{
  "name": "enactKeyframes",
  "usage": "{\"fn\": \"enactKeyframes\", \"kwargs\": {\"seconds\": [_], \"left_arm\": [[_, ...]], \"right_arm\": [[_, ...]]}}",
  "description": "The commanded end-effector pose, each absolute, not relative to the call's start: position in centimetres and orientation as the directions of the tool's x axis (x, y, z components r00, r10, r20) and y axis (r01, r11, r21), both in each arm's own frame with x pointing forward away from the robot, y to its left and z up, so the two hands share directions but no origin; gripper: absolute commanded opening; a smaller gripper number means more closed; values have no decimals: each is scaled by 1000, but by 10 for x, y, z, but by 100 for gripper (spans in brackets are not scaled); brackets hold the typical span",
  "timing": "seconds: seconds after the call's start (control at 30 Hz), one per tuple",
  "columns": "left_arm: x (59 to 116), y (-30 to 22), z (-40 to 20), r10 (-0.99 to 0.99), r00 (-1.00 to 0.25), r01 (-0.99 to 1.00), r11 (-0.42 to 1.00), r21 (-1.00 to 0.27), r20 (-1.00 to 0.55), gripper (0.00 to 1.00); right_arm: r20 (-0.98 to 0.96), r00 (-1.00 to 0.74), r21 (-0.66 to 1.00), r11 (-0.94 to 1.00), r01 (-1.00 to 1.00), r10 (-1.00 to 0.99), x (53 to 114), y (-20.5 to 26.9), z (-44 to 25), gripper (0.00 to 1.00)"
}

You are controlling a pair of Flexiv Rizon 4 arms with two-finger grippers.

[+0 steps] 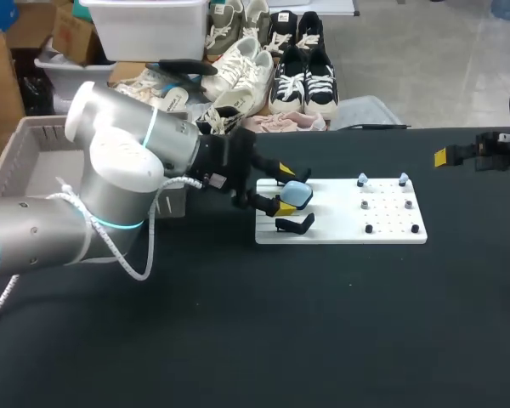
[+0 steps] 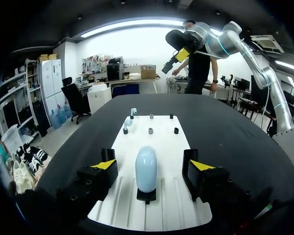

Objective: Pick up each earbud case from the left stands, insert the matching earbuds, close the lid, and place the case in the box.

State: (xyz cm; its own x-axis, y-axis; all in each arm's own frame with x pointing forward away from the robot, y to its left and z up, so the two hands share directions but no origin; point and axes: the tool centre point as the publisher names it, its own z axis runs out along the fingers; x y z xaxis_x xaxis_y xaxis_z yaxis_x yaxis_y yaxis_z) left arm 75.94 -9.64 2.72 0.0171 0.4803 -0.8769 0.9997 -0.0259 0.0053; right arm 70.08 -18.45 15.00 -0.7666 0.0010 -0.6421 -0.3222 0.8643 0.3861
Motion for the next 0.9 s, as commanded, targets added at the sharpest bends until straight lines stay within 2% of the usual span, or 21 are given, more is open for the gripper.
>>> {"fn": "enactKeyframes", "kwargs": {"seconds": [0.03,0.23,0.3,0.57,0.9], "left_arm": [[763,-99,24,482,18,999,-40,-1,-876,94],[763,-99,21,485,17,999,-45,-5,-874,88],[764,-98,19,487,13,999,-43,-9,-873,80],[764,-97,15,481,-8,999,-26,-23,-876,70],[763,-97,12,482,-20,999,-15,-31,-876,67]], "right_arm": [[-643,-766,388,862,-326,0,701,-185,149,100],[-643,-766,388,862,-326,0,701,-185,149,100],[-643,-766,388,862,-326,0,701,-185,149,100],[-643,-766,388,862,-326,0,701,-185,149,100],[-643,-766,388,862,-326,0,701,-185,149,100]]}}
